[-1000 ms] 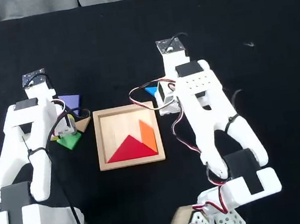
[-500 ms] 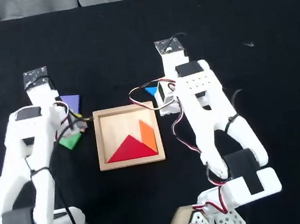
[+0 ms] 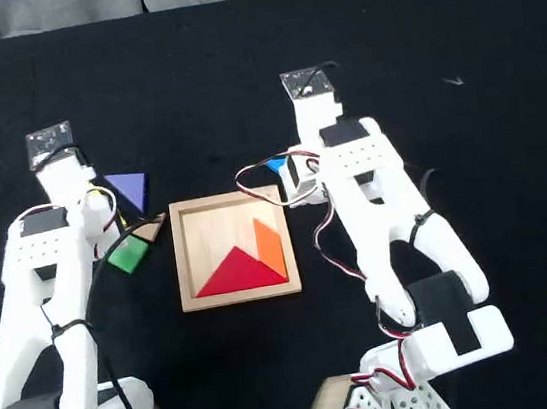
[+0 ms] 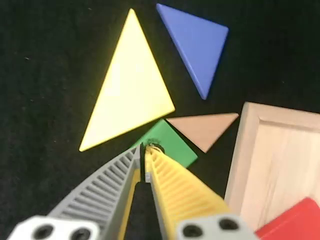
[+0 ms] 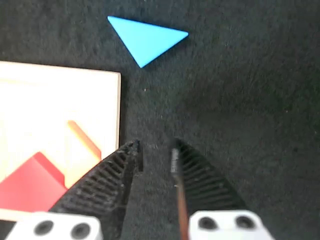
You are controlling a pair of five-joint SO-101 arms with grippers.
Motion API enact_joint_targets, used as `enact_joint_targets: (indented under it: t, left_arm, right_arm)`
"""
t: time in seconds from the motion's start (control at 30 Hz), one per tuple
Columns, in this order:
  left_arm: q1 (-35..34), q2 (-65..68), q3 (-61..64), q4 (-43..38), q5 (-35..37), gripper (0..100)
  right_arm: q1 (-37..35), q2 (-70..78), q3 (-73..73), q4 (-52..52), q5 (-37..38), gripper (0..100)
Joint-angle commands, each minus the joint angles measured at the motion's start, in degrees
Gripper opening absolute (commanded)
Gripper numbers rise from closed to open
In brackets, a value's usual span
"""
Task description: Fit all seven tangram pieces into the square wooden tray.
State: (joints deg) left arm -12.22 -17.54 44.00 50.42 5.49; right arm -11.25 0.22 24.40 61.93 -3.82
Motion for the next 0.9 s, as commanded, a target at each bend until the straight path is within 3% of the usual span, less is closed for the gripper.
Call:
enact_joint_targets:
  t: [0.0,0.13,0.23,0.37,0.63,0.8,0.87]
  left_arm:
    - [-2.6,-2.1,1.1,-4.0,0.6,3]
    - [-3.2,-2.1,3.8,-8.7,0.6,3]
    - [-3.2,-2.1,4.4,-7.9,0.6,3]
    - [-4.4,-2.1,-2.4,1.5,-0.9,4]
    - [-5.7,10.5,-28.7,22.6,-10.4,18]
    - [-2.8,21.1,-34.9,25.7,-10.7,18]
    - [0.2,23.1,-35.1,23.6,-15.8,18]
  right_arm:
    - [-0.7,-3.1,0.3,-2.9,0.6,4.8]
    - [-0.4,-3.1,1.5,-4.3,0.6,6.5]
    - [1.1,-3.1,1.7,-5.1,0.6,10.0]
    - [3.3,-3.0,3.3,-8.6,0.6,13.8]
    - [3.3,-3.0,10.0,-19.3,5.9,14.1]
    - [3.4,-3.0,11.1,-21.7,6.9,14.1]
    - [3.4,-3.0,11.1,-21.7,6.9,14.1]
